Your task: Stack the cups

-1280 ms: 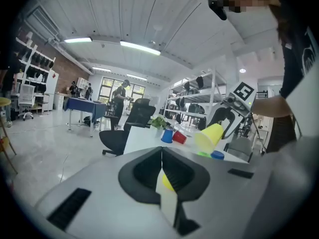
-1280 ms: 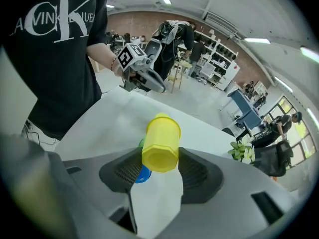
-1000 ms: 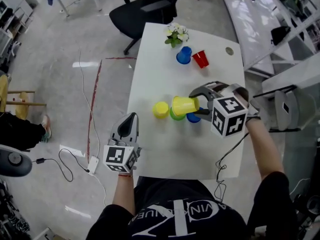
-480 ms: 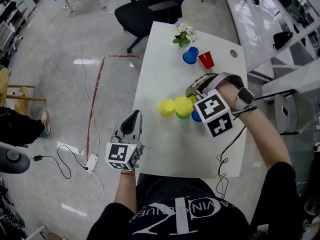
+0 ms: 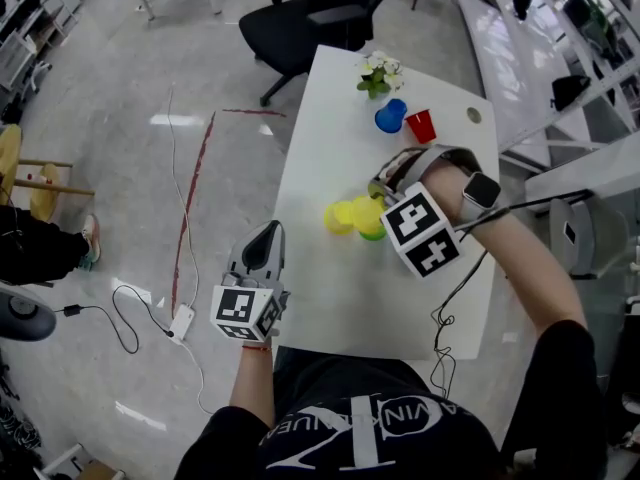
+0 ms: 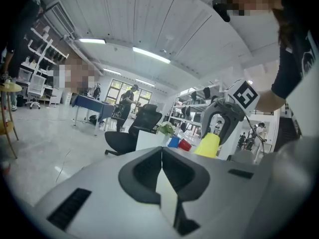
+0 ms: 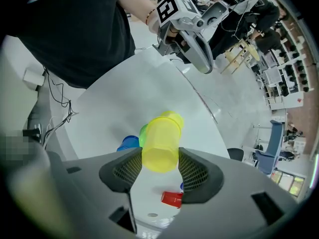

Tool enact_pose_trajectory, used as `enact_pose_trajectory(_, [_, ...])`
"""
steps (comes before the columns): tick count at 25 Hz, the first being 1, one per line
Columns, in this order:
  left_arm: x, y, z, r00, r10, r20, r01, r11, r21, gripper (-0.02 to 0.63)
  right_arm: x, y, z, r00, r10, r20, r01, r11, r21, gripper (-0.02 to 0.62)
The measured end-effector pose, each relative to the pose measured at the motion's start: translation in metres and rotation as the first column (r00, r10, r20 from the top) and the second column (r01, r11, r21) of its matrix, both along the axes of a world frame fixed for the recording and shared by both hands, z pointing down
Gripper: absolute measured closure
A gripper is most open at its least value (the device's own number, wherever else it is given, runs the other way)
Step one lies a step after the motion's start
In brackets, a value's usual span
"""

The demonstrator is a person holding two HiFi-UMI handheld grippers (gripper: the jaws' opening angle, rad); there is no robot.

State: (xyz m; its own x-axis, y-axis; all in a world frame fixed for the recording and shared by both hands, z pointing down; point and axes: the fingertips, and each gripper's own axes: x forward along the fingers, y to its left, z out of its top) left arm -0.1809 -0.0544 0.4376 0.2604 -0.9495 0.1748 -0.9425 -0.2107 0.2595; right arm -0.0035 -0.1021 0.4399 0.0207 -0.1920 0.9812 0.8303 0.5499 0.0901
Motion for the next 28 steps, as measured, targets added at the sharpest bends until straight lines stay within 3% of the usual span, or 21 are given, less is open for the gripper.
enact_pose_trajectory(13, [-0.003, 0.002, 0.002, 1.000, -0.014, -0.010, 0.014, 1.000, -0.008, 0.601, -0.009, 0.001, 0.000, 0.999, 0.005, 0.042, -0.003, 0.999, -0.047, 0.328])
enact_pose_trajectory(17, [-0.001, 0.000, 0.002, 1.000, -0.008, -0.009, 0.008, 1.000, -0.014, 0.601, -0.009, 0.001, -0.006, 0.993, 0.063, 0.096, -0.055, 0.995, -0.086, 0.314])
enact_pose_trajectory(20, [-0.001, 0.000, 0.001, 1.000, -0.005, -0.005, 0.004, 1.000, -0.014, 0.601, -0.009, 0.005, -0.012, 0.965, 0.181, 0.191, -0.150, 0.974, -0.170, 0.291])
enact_pose_trajectory(22, [-0.001, -0.001, 0.001, 1.000, -0.001, -0.004, 0.001, 1.000, -0.010, 0.601, -0.012, 0.009, -0.018, 0.899, 0.325, 0.293, -0.244, 0.929, -0.279, 0.268])
enact_pose_trajectory(23, [0.000, -0.001, 0.001, 1.000, 0.001, -0.004, -0.001, 1.000, -0.010, 0.601, -0.013, 0.010, -0.022, 0.844, 0.411, 0.345, -0.292, 0.891, -0.347, 0.254])
enact_pose_trajectory(26, [0.002, -0.004, 0.002, 1.000, 0.004, -0.006, -0.005, 1.000, -0.017, 0.601, -0.015, 0.008, -0.025, 0.613, 0.654, 0.443, -0.409, 0.743, -0.529, 0.236])
enact_pose_trajectory(28, [0.003, -0.005, 0.002, 1.000, 0.007, -0.006, -0.007, 1.000, -0.024, 0.601, -0.013, 0.004, -0.020, 0.476, 0.745, 0.467, -0.478, 0.665, -0.574, 0.236])
